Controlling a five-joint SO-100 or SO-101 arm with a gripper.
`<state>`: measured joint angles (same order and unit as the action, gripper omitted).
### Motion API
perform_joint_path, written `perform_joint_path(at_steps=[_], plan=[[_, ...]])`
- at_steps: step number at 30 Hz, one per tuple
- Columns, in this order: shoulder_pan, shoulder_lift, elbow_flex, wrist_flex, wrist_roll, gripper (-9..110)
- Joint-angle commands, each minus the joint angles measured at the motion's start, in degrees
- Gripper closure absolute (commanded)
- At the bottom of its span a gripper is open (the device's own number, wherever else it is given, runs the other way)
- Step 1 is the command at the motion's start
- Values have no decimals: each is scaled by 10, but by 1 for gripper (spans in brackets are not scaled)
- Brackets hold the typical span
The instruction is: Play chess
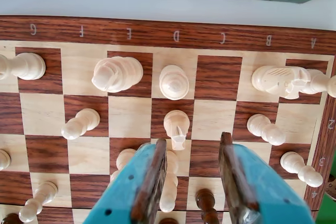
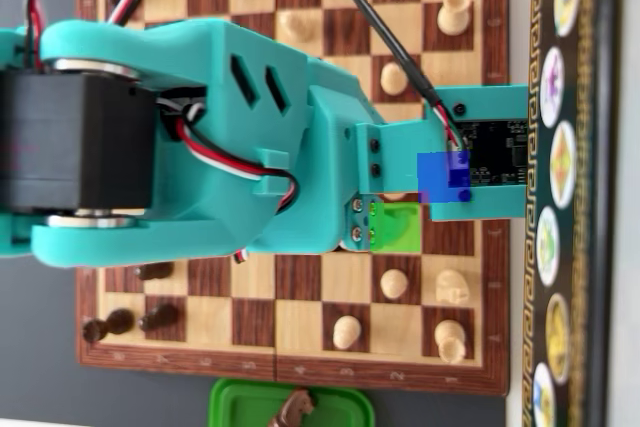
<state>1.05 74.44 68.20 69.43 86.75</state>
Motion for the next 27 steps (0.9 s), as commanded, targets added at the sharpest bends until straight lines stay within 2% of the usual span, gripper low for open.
perform_joint_path(at_steps=[1, 27], plan=[[2, -4, -44, -3, 5, 86], [-18, -105, -127, -6, 2, 86]])
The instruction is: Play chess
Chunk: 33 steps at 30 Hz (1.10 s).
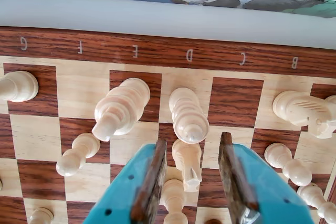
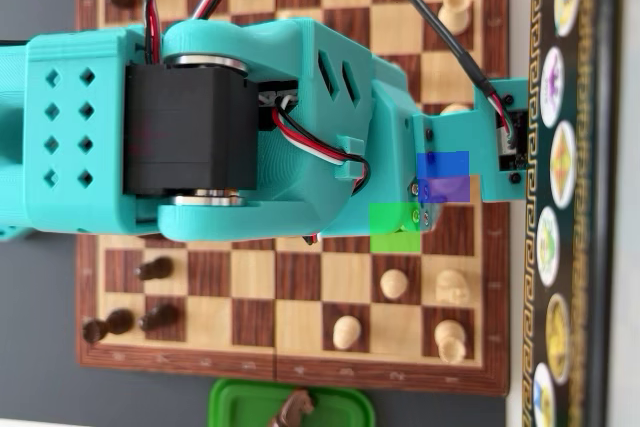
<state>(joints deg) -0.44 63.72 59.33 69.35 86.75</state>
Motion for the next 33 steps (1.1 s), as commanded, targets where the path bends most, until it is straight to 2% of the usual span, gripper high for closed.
perform_joint_path(at_steps=[1, 33], plan=[[-3, -4, -43, -5, 2, 86], [-4, -33, -58, -29, 1, 86]])
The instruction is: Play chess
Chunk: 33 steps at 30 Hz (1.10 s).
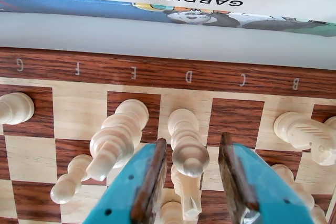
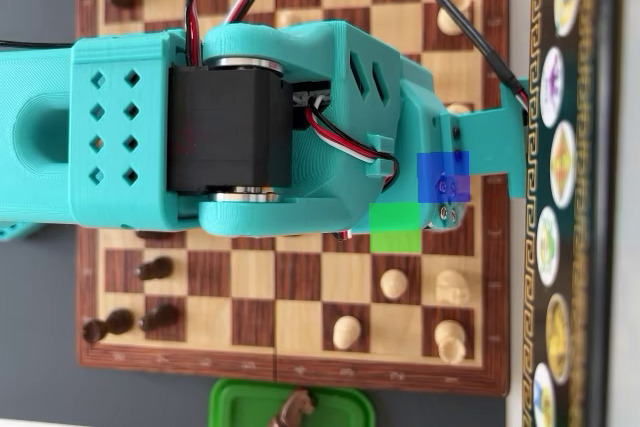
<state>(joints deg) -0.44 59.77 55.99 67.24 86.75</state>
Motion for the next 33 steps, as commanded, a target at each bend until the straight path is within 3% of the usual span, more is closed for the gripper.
perform_joint_path(at_steps=[1, 33], plan=[[-4, 6, -23, -8, 1, 86], [0, -28, -40, -3, 0, 86]])
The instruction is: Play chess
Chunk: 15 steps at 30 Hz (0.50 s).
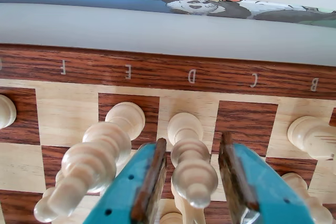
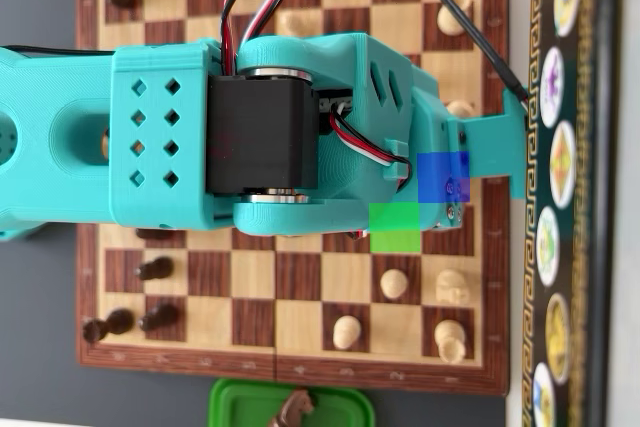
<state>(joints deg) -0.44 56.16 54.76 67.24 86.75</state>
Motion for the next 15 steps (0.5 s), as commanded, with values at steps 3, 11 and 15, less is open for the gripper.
perform_joint_path(at_steps=[3, 11, 15], plan=[[1, 8, -27, -3, -1, 86], [2, 8, -26, -2, -1, 92], [2, 8, -26, -2, -1, 96]])
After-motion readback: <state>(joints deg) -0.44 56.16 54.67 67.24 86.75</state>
